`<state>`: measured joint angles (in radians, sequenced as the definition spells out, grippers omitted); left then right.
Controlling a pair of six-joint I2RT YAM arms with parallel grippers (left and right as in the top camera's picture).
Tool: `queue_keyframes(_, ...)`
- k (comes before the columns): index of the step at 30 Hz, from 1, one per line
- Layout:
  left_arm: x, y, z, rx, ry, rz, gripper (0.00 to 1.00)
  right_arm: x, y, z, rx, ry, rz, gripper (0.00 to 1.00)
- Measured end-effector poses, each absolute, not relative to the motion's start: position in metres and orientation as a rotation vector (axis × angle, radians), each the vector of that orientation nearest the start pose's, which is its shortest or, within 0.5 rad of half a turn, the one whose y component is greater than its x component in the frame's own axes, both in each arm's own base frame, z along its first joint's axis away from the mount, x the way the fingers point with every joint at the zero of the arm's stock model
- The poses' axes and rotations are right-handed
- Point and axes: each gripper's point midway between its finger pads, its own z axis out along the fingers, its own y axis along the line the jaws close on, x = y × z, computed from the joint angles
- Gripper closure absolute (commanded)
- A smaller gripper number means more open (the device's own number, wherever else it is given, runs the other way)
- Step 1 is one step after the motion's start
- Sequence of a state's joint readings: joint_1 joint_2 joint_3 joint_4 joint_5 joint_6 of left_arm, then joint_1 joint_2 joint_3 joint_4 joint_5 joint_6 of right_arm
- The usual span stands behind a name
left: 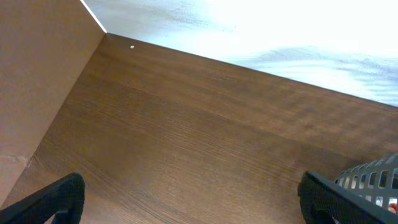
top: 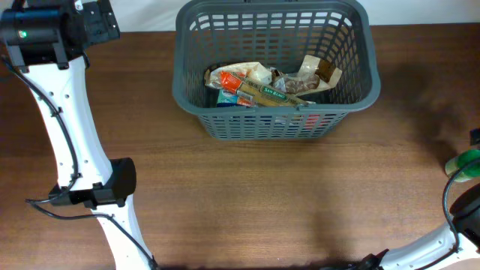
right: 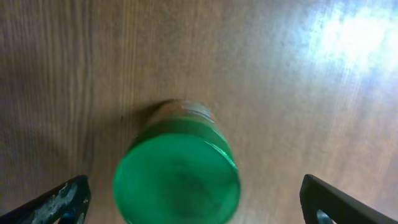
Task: Pack container
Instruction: 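Lower the right gripper around the green-lidded jar and grasp it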
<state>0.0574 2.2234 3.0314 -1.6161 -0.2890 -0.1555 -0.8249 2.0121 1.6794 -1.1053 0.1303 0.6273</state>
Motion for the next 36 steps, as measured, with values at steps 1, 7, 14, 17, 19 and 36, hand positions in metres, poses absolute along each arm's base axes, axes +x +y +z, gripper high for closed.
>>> queue_keyframes(1, 0.468, 0.076, 0.369, -0.386, 2.324, 0.296, 0.01, 0.267, -0.32, 0.084, 2.01, 2.244, -0.207, 0.01)
queue_keyframes(7, 0.468, 0.076, 0.369, -0.386, 2.324, 0.296, 0.01, 0.265, -0.314, 0.067, 2.02, 2.258, -0.183, 0.01)
queue_keyframes(14, 0.468, 0.076, 0.369, -0.386, 2.324, 0.296, 0.01, 0.262, -0.31, 0.052, 2.025, 2.267, -0.177, 0.01)
queue_keyframes(17, 0.468, 0.076, 0.369, -0.386, 2.324, 0.296, 0.01, 0.261, -0.309, 0.044, 2.022, 2.262, -0.177, 0.01)
queue_keyframes(19, 0.468, 0.076, 0.369, -0.386, 2.324, 0.296, 0.01, 0.258, -0.306, 0.035, 2.028, 2.271, -0.177, 0.01)
queue_keyframes(36, 0.468, 0.076, 0.369, -0.386, 2.324, 0.296, 0.01, 0.263, -0.307, 0.029, 2.01, 2.25, -0.156, 0.01)
